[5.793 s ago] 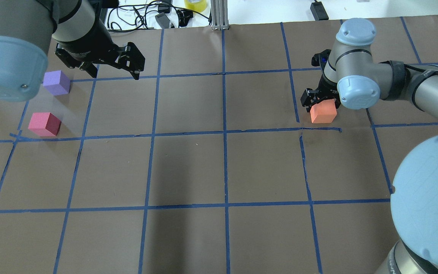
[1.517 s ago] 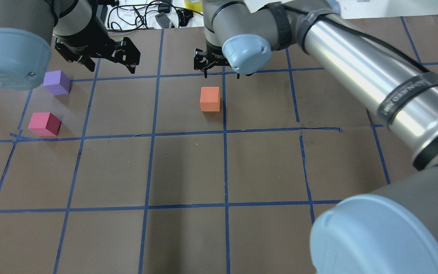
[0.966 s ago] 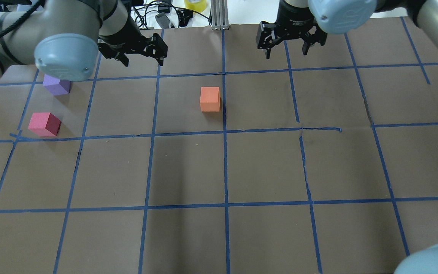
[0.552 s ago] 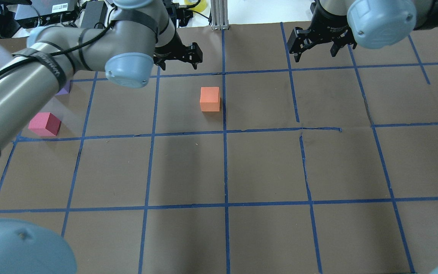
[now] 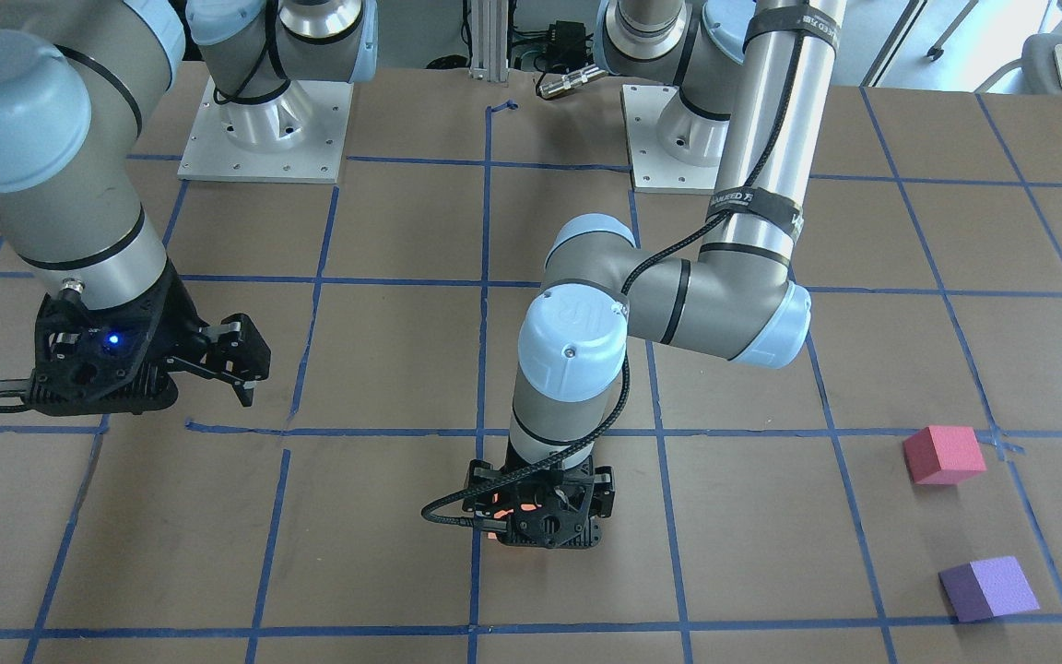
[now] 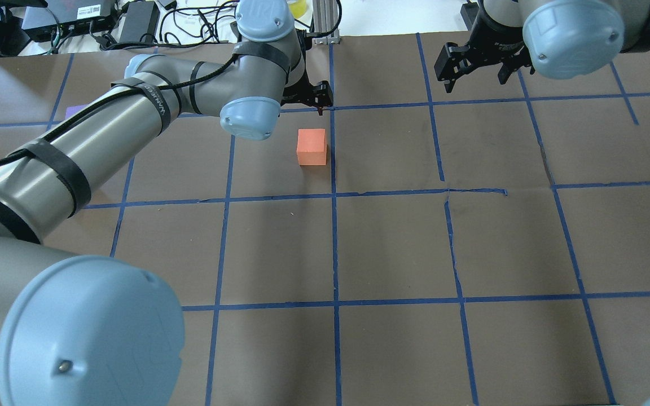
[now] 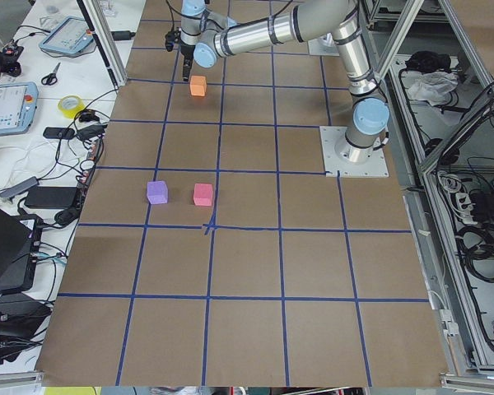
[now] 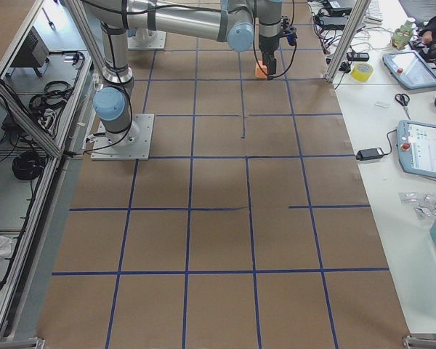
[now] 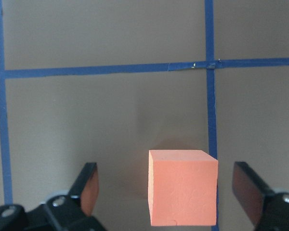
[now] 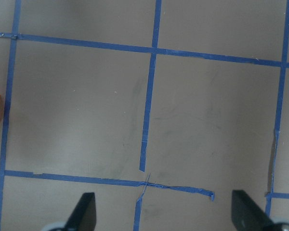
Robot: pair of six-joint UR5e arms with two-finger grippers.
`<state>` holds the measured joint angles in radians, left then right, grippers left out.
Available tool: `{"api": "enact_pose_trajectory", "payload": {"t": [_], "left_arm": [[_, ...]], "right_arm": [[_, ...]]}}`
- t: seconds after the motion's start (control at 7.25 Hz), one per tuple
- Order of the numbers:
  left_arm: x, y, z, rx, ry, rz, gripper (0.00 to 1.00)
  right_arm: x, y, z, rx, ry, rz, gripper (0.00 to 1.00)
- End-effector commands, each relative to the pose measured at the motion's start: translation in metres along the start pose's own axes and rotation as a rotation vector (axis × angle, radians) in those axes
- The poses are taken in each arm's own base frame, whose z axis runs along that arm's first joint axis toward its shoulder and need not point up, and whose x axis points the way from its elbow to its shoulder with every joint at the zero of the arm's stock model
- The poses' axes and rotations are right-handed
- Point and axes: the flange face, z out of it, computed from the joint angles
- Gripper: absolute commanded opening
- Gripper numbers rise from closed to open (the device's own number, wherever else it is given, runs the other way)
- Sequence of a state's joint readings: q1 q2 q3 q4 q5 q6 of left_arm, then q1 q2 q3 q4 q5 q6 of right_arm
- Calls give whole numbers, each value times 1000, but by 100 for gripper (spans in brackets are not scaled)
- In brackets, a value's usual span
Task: Arrange blocks in a line
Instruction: 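Grasp the orange cube with the left gripper and lift it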
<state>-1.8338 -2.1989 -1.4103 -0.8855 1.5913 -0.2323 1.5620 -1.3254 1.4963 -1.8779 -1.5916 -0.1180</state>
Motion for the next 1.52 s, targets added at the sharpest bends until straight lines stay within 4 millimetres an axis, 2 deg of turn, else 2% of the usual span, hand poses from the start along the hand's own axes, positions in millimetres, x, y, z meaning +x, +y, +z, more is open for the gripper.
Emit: {"api": "enact_pose_trajectory", "payload": {"t": [0.0, 0.28, 0.41, 0.69, 0.83, 0.97, 1.1, 1.24, 1.38], "left_arm": [[9, 7, 25, -23, -29, -21, 100], [9, 21, 54, -66, -43, -69, 100], [20, 25, 55, -33, -29, -100, 71], [23, 23, 49, -18, -27, -86, 4], [22, 23, 34, -4, -20, -71, 0], [14, 12, 9, 32, -22, -54, 0], [-29, -4, -18, 46, -51, -82, 0], [-79, -18, -41, 51, -59, -113, 0], [-140, -28, -51, 23, -49, -171, 0]], "right_arm": [[0, 0, 1, -3, 0, -1, 100], [0, 0, 0, -1, 1, -1, 100], [0, 0, 0, -1, 1, -1, 100], [0, 0, 0, -1, -3, -1, 100], [0, 0, 0, -1, -2, -1, 100], [1, -1, -3, 8, 2, 0, 100], [0, 1, -10, 14, 2, 2, 100], [-2, 11, -23, 4, -1, 2, 100], [-2, 11, -19, -7, -1, -1, 100]]}}
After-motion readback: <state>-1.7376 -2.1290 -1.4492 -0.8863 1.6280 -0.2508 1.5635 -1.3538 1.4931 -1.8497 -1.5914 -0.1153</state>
